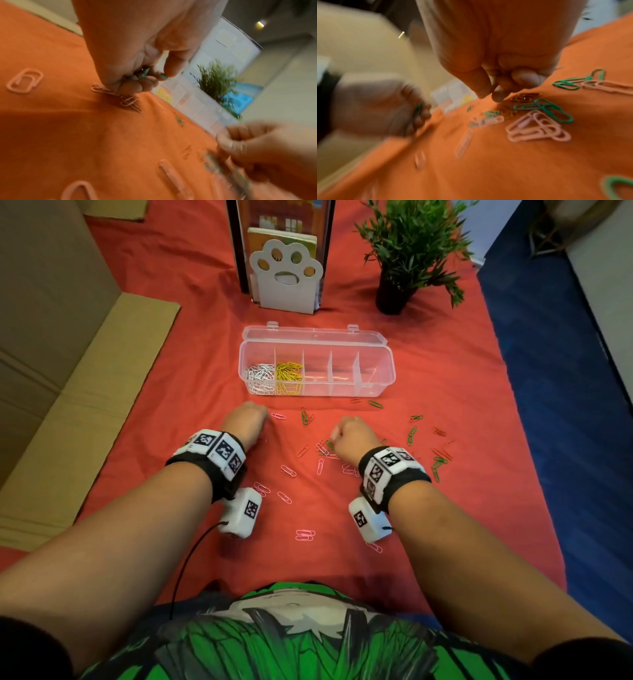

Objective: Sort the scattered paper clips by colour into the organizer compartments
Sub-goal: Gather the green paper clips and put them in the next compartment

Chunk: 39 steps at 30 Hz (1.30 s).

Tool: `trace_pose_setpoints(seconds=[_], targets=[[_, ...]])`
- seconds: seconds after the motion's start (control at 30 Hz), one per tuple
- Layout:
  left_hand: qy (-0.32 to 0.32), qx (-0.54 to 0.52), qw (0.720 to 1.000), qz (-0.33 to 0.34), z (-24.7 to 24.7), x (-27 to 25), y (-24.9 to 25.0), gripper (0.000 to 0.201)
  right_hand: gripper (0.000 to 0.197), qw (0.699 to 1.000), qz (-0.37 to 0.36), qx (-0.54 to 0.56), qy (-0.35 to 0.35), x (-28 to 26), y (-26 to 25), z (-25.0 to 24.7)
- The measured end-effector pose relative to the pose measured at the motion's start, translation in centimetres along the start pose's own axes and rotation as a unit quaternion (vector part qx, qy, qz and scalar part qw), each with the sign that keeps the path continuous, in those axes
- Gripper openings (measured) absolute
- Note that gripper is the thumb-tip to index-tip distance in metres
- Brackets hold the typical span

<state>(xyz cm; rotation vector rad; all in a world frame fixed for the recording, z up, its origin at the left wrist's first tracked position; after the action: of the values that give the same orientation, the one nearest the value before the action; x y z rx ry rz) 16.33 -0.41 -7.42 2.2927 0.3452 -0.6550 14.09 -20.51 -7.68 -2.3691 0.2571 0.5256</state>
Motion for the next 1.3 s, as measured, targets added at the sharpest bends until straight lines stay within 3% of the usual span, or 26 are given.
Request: trace_pose_setpoints(seconds=[0.03, 0.1, 0.13, 0.23, 0.3, 0.4, 0.47, 0.5, 0.6, 0.67, 0.83, 0.97, 1.07, 1.17, 1.23, 1.3], targets=[[-0.033, -0.114, 0.992, -0.040, 0.7, -0.5, -0.4, 0.022, 0.016, 1.000, 0.010, 0.018, 0.003, 0.0, 0.3, -0.5], [-0.098, -0.296, 0.945, -0.097, 2.1, -1.4, -0.7, 0.022, 0.012, 1.000, 0.002, 0.017, 0.023, -0.2, 0.5, -1.3], [-0.125, -0.339, 0.927, -0.104, 2.6, -1.8, -0.5, 0.022, 0.009, 0.999, -0.014, -0.001, 0.029, -0.3, 0.2, -1.4], [-0.161, -0.408, 0.894, -0.098, 3.3, -2.1, 0.5, 0.023, 0.026, 0.992, -0.068, -0.107, 0.015, -0.9, -0.9, 0.4], [-0.158, -0.401, 0.897, -0.093, 3.7, -2.1, 1.2, 0.023, 0.025, 0.981, -0.102, -0.165, 0.030, -1.4, -1.8, 1.2], [-0.099, -0.295, 0.948, -0.069, 3.8, -1.2, 1.5, 0.028, 0.026, 0.977, -0.111, -0.179, 0.036, -1.7, -1.9, 1.6], [-0.024, -0.120, 0.992, -0.013, 2.9, -0.2, 2.0, 0.031, 0.025, 0.984, -0.092, -0.148, 0.026, -1.6, -1.2, 1.2], [0.018, -0.028, 0.999, 0.017, 2.3, 0.0, 2.5, 0.029, 0.024, 0.988, -0.080, -0.127, 0.023, -1.5, -0.6, 0.8], [0.095, 0.142, 0.981, 0.086, 1.6, -0.2, 4.3, 0.024, 0.020, 0.996, -0.049, -0.062, 0.036, -1.5, 1.0, -1.2], [0.116, 0.211, 0.964, 0.115, 2.0, -0.2, 5.2, 0.024, 0.017, 0.996, -0.065, -0.048, 0.049, -1.7, 1.2, -2.2], [0.136, 0.273, 0.941, 0.148, 2.6, -0.1, 6.6, 0.023, 0.021, 0.977, -0.157, -0.137, 0.037, -2.4, -1.2, -0.1], [0.125, 0.268, 0.943, 0.151, 2.7, 0.1, 6.5, 0.020, 0.019, 0.962, -0.183, -0.198, 0.037, -2.8, -2.2, 1.2], [0.108, 0.266, 0.947, 0.144, 2.6, 0.2, 5.8, 0.015, 0.019, 0.982, -0.143, -0.122, 0.017, -2.2, -1.1, 0.8], [0.094, 0.222, 0.963, 0.118, 2.4, 0.1, 4.7, 0.010, 0.009, 0.996, -0.061, 0.067, 0.017, -1.3, 0.6, -0.9], [0.056, 0.157, 0.983, 0.079, 2.6, 0.1, 3.8, 0.012, 0.013, 0.977, -0.014, 0.210, 0.025, -1.2, 1.7, -1.9], [-0.024, 0.032, 0.998, 0.040, 3.5, -0.4, 3.2, 0.016, 0.022, 0.946, 0.019, 0.324, 0.011, -1.3, 2.5, -2.3]])
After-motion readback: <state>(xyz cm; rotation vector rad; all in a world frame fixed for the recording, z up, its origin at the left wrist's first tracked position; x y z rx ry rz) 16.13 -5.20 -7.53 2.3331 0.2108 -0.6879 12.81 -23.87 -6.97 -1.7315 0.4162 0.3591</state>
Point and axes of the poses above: each hand's wrist, its own x-axis towards the middle knuckle, its own z-axis out of the palm, y = z × x, the point moved 10 cm from there along x, towards the middle knuckle, and after that the axes turned 13 degrees about x, right-handed, at the moved point
